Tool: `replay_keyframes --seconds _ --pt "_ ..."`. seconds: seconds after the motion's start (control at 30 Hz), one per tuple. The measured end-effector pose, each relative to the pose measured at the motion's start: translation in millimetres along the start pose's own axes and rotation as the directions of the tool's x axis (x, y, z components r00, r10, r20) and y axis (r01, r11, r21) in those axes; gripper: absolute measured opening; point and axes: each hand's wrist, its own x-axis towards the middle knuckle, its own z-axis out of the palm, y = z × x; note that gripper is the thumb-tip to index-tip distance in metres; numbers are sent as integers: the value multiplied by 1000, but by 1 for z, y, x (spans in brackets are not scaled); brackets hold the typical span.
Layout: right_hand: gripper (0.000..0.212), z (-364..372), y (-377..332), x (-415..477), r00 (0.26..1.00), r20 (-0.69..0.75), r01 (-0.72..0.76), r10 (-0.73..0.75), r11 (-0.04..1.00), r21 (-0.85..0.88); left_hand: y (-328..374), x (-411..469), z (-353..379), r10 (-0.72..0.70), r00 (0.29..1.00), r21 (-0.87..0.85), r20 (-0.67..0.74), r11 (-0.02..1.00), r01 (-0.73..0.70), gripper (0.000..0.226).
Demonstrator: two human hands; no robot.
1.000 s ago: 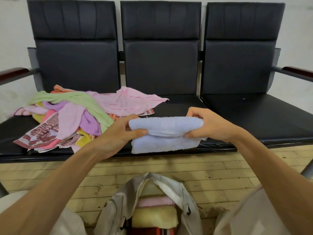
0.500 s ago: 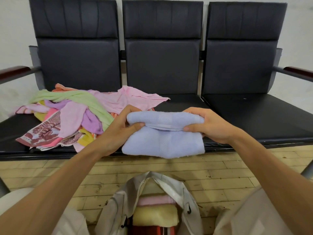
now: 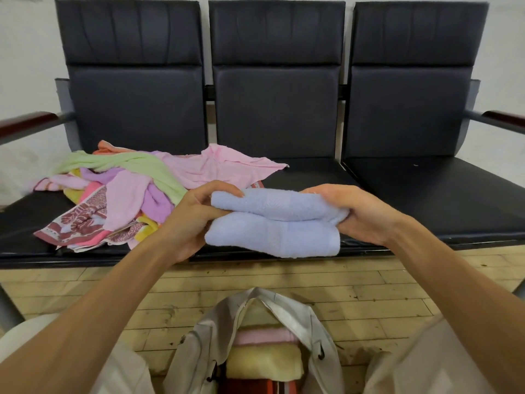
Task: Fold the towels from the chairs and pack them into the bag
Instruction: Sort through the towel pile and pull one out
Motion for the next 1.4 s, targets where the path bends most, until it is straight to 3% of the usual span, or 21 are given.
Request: replay_keyframes --seconds 0.13,0.23,0.33,0.43,0.6,0.67,0.8,0.93,1.07,1.2,1.33,1.4 --pt "33 -4 1 1 994 -92 -71 51 972 -224 0 1 -6 -140 977 -90 161 984 156 28" --pt "50 -8 0 3 988 -114 -140 101 899 -414 -1 2 -3 -191 953 -126 234 966 225 21" --pt "50 -4 1 6 981 -148 -194 126 635 -747 -11 6 5 -212 972 116 105 973 199 41" --pt "34 4 7 11 981 -72 -140 181 393 -909 -15 4 11 -221 964 293 147 941 171 34" --pt "26 10 20 18 975 -56 -112 215 253 -961 -21 7 10 -357 919 677 167 719 157 80" --pt "25 15 25 21 981 -8 -47 196 194 -980 -25 7 11 -392 900 794 192 601 92 78" --pt "37 28 36 24 984 62 44 167 108 -993 -35 6 18 -435 856 903 279 422 -80 40" --pt "40 32 40 24 988 83 85 129 -4 -996 -47 9 23 -514 818 931 259 357 -71 48" --pt "37 32 42 25 985 96 99 146 -12 -995 -57 14 21 -545 804 895 237 445 38 56" --pt "43 32 49 26 984 91 92 155 3 -996 -64 16 20 -551 809 917 204 396 39 58" --pt "53 33 56 23 964 79 16 253 241 -970 -64 15 22 -509 847 965 153 260 -18 30" --pt "45 37 61 23 956 55 -51 288 346 -937 -64 15 23 -457 871 971 182 225 -84 23"
